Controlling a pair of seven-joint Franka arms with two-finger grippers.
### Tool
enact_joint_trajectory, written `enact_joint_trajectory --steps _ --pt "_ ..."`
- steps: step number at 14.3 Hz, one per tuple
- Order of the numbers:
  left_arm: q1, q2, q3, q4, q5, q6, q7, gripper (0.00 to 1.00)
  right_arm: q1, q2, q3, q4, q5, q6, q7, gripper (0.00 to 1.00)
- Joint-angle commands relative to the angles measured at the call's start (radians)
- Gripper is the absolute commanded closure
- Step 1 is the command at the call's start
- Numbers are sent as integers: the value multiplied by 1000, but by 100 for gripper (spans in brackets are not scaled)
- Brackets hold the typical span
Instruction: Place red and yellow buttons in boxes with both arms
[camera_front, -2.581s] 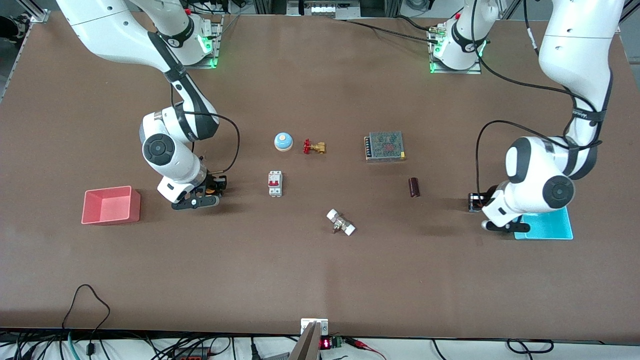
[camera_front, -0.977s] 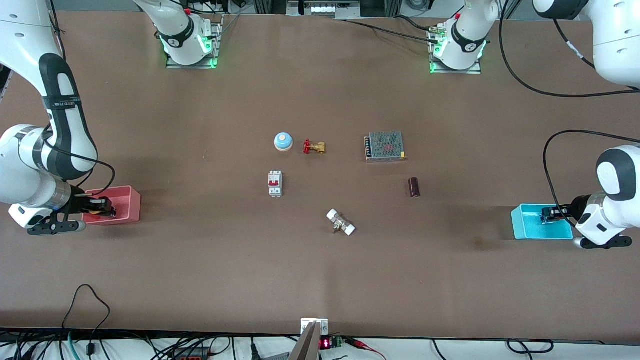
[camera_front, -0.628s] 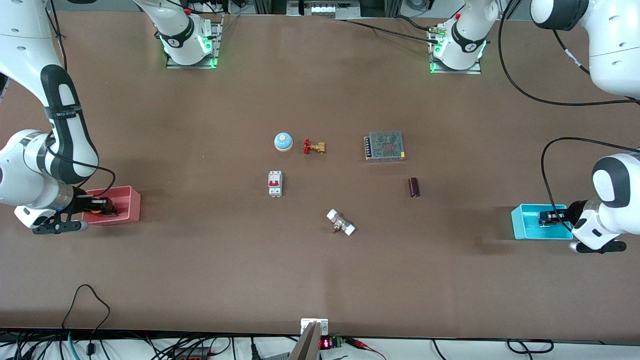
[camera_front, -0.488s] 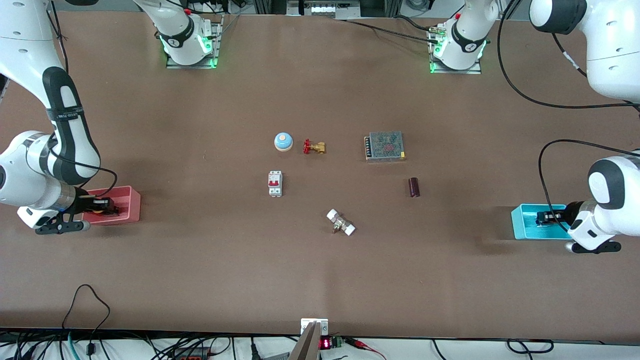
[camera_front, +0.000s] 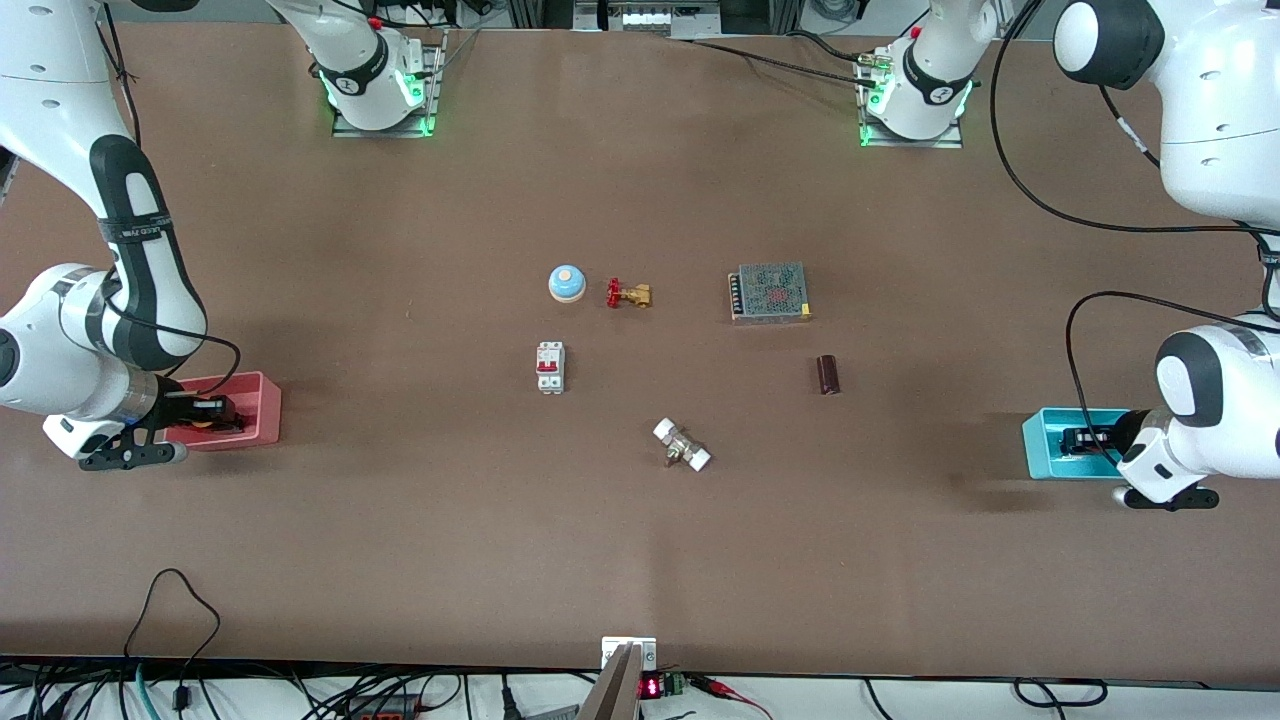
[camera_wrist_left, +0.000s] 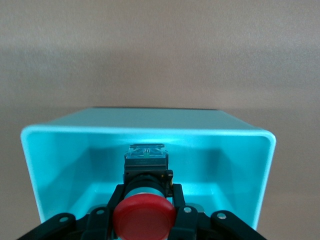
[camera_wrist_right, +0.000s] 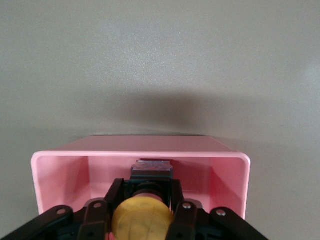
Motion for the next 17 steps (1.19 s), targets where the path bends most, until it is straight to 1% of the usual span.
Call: enact_joint_trajectory --steps 1,2,3,4,5,7,8,10,12,14,15,16,17 --pt "4 20 -2 30 -9 9 52 42 -4 9 5 10 19 -1 -7 41" --pt "7 8 -8 24 -30 7 50 0 -3 11 5 11 19 -1 -7 32" --pt "10 -11 -10 23 -76 1 49 0 -3 12 5 10 19 -1 -7 23" --pt "9 -37 -13 11 -107 -8 43 0 -3 12 7 11 19 -1 -7 10" --pt "3 -78 -16 -17 -109 -17 41 0 -3 11 7 11 19 -3 -7 0" --pt "-2 -173 -18 -63 -104 -31 43 0 -3 6 7 16 22 -5 -10 0" --pt "-5 -213 -22 -68 -106 -57 46 0 -1 -2 8 20 22 -15 -7 0" --pt "-33 -294 -22 -66 -104 -130 43 0 0 -49 20 22 21 -75 -2 0" --pt "-50 -367 -21 -66 -103 -189 41 0 8 -115 20 22 13 -158 4 0" --pt "-77 -437 -19 -66 -89 -258 37 0 25 -211 25 34 7 -279 8 0" --pt "-97 -478 -18 -66 -81 -298 24 0 29 -262 31 45 6 -317 13 0" --pt "-128 -512 -13 -68 -81 -325 -12 0 31 -320 40 51 3 -348 25 0" --pt "-155 -548 -10 -68 -81 -350 -72 0 36 -359 48 63 -7 -400 31 0"
